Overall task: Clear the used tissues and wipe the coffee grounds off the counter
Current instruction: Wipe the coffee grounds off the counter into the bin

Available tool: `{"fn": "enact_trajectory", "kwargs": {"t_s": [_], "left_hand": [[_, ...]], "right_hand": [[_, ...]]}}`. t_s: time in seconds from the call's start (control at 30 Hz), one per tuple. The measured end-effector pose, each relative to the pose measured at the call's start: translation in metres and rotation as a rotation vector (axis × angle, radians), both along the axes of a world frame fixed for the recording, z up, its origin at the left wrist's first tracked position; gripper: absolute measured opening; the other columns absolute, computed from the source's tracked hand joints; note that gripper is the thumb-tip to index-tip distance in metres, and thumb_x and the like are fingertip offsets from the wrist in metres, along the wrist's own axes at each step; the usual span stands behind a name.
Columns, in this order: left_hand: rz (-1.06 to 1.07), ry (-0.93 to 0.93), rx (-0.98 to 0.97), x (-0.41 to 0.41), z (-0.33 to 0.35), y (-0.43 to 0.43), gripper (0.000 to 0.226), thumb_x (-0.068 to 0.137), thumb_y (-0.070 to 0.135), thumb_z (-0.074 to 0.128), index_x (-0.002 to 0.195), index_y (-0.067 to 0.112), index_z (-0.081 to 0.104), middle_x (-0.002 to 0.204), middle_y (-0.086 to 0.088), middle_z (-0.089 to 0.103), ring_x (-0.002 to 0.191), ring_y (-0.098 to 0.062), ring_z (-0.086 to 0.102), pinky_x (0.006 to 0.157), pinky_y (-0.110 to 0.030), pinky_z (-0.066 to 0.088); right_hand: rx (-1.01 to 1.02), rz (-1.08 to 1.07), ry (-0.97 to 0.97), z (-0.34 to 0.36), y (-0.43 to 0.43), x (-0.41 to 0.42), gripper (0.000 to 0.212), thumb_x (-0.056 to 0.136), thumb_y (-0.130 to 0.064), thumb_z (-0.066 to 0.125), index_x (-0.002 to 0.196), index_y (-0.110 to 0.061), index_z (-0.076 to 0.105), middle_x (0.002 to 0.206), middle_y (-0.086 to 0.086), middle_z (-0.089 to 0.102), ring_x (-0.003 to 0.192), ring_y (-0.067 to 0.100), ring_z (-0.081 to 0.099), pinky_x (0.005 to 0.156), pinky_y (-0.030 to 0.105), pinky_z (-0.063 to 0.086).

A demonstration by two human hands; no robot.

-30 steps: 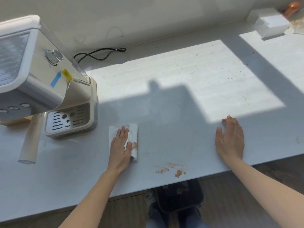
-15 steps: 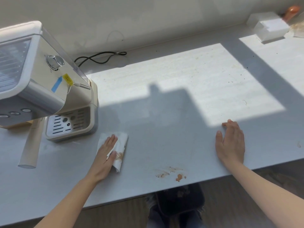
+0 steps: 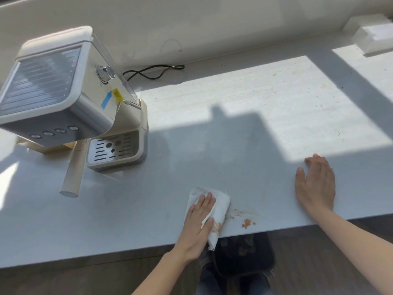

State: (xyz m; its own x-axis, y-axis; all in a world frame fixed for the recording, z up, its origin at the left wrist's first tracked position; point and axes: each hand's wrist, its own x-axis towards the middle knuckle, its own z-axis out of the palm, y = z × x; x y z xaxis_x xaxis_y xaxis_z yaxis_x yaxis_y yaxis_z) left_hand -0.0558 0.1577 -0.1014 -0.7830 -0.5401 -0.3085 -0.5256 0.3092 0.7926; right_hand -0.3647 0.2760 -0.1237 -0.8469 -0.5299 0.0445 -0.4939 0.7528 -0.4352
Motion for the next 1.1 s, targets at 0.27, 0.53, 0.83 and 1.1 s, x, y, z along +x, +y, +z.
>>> {"fn": "enact_trajectory", "kwargs": {"t_s": [0.27, 0.53, 0.83, 1.1], "left_hand": [[1.085, 0.591, 1.051, 0.012, 0.042, -0.034, 0.037, 0.097, 0.032, 0.038, 0.118, 0.008, 0.058, 0.107, -0.011, 0.072, 0.097, -0.024, 0.069, 0.083, -0.037, 0.049], [1.508, 0.679, 1.034, 0.057, 0.031, -0.048, 0.032, 0.093, 0.018, 0.04, 0.119, 0.011, 0.058, 0.108, -0.012, 0.069, 0.095, -0.03, 0.064, 0.069, -0.044, 0.057], [1.583, 0.495, 0.216, 0.051, 0.025, -0.05, 0.038, 0.09, 0.008, 0.034, 0.105, 0.031, 0.06, 0.119, -0.002, 0.059, 0.101, -0.016, 0.059, 0.084, -0.029, 0.048], [0.862, 0.152, -0.43, 0.06, -0.009, -0.02, 0.069, 0.085, -0.02, 0.038, 0.139, 0.024, 0.041, 0.15, 0.005, 0.035, 0.139, -0.004, 0.027, 0.115, -0.026, 0.023]], "right_hand": [[0.015, 0.005, 0.011, 0.002, -0.001, 0.001, 0.039, 0.095, -0.02, 0.044, 0.128, -0.001, 0.043, 0.145, 0.017, 0.038, 0.14, 0.031, 0.026, 0.117, 0.046, 0.017], [0.016, 0.006, 0.02, 0.003, 0.0, 0.001, 0.038, 0.094, -0.02, 0.044, 0.127, -0.001, 0.043, 0.144, 0.017, 0.039, 0.138, 0.031, 0.027, 0.116, 0.047, 0.019], [0.02, 0.001, 0.024, 0.003, 0.0, 0.001, 0.053, 0.088, -0.035, 0.03, 0.127, -0.002, 0.043, 0.144, 0.016, 0.039, 0.138, 0.03, 0.027, 0.117, 0.046, 0.019], [0.019, -0.001, 0.016, 0.001, 0.0, 0.0, 0.038, 0.094, -0.021, 0.044, 0.127, -0.003, 0.042, 0.144, 0.016, 0.038, 0.139, 0.031, 0.026, 0.117, 0.046, 0.018]]}}
